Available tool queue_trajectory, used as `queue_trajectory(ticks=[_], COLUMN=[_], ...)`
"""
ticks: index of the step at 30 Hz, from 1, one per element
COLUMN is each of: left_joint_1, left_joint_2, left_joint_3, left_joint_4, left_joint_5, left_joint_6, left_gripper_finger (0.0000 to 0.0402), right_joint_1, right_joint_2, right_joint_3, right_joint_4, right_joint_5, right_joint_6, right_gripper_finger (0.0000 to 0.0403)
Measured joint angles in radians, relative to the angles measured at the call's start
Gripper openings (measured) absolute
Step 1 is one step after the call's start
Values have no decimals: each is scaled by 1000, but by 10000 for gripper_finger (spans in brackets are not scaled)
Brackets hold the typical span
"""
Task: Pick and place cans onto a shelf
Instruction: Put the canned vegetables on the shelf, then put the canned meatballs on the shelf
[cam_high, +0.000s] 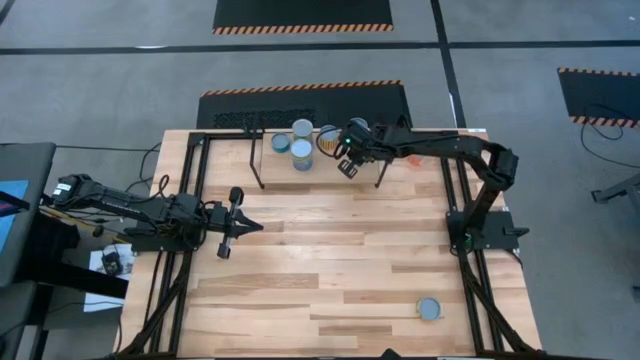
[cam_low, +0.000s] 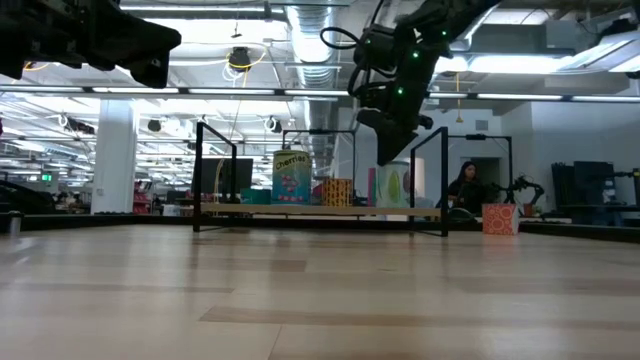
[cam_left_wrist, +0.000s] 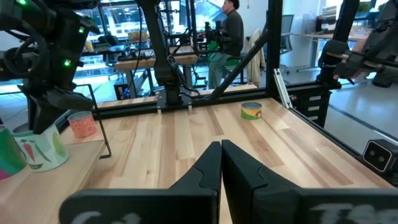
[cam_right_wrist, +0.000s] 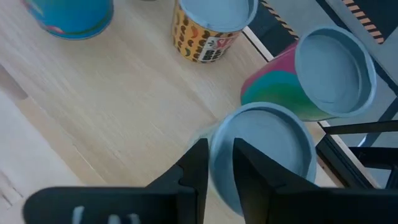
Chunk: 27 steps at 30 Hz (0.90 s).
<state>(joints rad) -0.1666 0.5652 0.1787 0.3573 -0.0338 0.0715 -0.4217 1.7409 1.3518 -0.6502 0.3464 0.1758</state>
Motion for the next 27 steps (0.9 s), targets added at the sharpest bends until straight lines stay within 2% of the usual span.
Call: queue_trajectory(ticks=[9, 13, 16, 21, 23, 27], left_joint_1=[0, 0, 0, 0, 0, 0], left_joint_2=[0, 0, 0, 0, 0, 0], left_joint_3=[0, 0, 0, 0, 0, 0], left_joint_4=[0, 0, -1, -4, -3, -2], left_joint_5=[0, 0, 0, 0, 0, 0], left_joint_6=[0, 0, 0, 1, 2, -2], left_gripper_finger=[2, 2, 2, 2, 2, 2], right_joint_1=[16, 49, 97, 230, 293, 409], right_joint_2=[-1, -41, -101, -251, -322, -458], right_joint_3=[2, 24, 28, -12, -73, -269], right_joint_4=[49, 37, -38, -131, -104, 112], right_joint_5=[11, 31, 57, 141, 150, 154], right_joint_6=[-45, -100, -127, -135, -130, -98], right_gripper_finger=[148, 149, 122, 36, 11, 20])
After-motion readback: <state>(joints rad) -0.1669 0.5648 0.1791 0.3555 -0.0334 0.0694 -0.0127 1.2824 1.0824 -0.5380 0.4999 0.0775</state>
